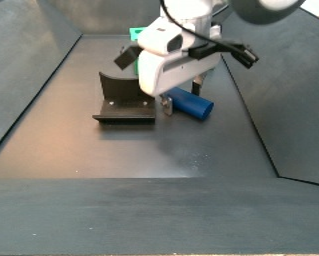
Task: Pick up the oval object. Move up. Place the oval object on the fixture. Regrasp the oval object. Move to above the board. Insert the oval object.
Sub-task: Pick up the oval object, then move up.
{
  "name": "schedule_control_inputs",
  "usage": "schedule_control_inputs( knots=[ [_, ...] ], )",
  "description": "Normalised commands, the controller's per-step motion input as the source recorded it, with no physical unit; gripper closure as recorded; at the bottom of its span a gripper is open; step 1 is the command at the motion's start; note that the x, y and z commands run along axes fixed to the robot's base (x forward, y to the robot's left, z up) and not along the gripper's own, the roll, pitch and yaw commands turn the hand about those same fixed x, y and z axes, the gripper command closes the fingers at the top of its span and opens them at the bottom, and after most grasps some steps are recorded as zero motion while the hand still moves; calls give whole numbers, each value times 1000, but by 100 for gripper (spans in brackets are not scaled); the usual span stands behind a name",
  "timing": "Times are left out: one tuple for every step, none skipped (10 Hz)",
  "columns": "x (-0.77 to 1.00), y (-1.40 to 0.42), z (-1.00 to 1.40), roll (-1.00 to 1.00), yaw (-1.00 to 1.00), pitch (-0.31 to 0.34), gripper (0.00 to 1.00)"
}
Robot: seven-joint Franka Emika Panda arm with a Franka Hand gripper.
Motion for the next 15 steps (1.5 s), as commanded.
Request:
schedule_control_inputs(
  knots=[
    [0, 0, -3, -10, 0, -91, 0],
    [-17, 0, 0, 0, 0, -36, 0],
    [0, 0, 0, 0, 0, 9, 0],
    [0, 0, 0, 0, 0, 0, 100],
    [0, 0, 0, 0, 0, 0, 100],
    [0, 0, 0, 0, 0, 0, 100],
    [0, 0, 0, 0, 0, 0, 100],
    [0, 0, 0, 0, 0, 0, 100],
    [0, 0, 0, 0, 0, 0, 100],
    [0, 0, 0, 0, 0, 0, 100],
    [0, 0, 0, 0, 0, 0, 100],
    [0, 0, 0, 0, 0, 0, 100],
    [0, 0, 0, 0, 0, 0, 100],
    [0, 0, 0, 0, 0, 0, 100],
    [0, 0, 833, 0, 0, 0, 100]
  ],
)
